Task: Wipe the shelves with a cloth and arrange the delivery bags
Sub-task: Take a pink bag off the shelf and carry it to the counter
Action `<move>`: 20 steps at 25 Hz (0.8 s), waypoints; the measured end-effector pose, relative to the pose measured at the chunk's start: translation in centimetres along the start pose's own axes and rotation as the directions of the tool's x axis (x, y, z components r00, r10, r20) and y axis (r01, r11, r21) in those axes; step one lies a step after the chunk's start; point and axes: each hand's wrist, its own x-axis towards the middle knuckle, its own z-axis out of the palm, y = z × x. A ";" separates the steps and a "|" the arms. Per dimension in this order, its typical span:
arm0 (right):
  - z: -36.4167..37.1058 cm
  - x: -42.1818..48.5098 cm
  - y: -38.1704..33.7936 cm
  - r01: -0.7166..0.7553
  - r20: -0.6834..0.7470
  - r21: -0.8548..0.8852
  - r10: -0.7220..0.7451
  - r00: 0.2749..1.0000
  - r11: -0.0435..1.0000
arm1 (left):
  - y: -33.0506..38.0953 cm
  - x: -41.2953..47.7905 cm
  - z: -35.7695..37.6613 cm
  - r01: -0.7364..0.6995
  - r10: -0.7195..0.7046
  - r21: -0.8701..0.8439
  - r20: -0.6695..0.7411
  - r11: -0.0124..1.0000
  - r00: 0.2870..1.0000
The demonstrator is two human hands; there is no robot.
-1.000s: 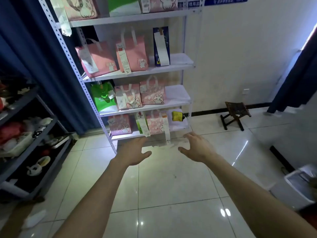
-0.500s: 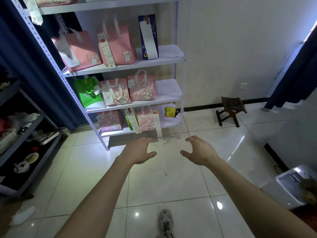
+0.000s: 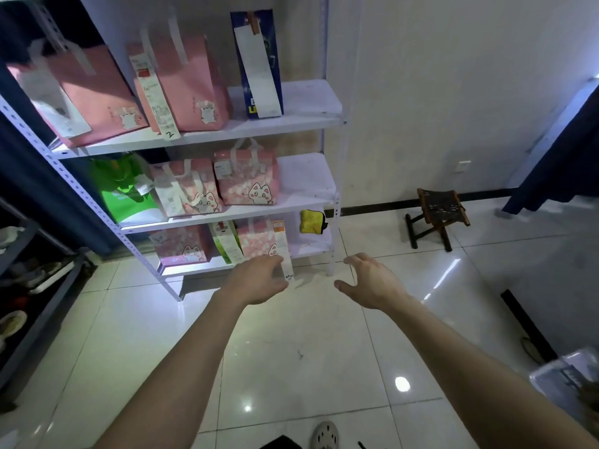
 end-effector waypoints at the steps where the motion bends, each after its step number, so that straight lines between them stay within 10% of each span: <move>1: 0.1 1.8 0.1 0.005 0.009 -0.003 -0.005 1.000 1.000 | -0.6 1.4 0.0 0.002 -0.002 0.004 0.004 1.000 1.000; 20: 13.7 31.6 -0.4 0.230 0.447 0.092 -0.246 0.860 0.969 | -12.1 19.6 9.6 0.366 -0.346 -0.110 0.165 0.924 0.923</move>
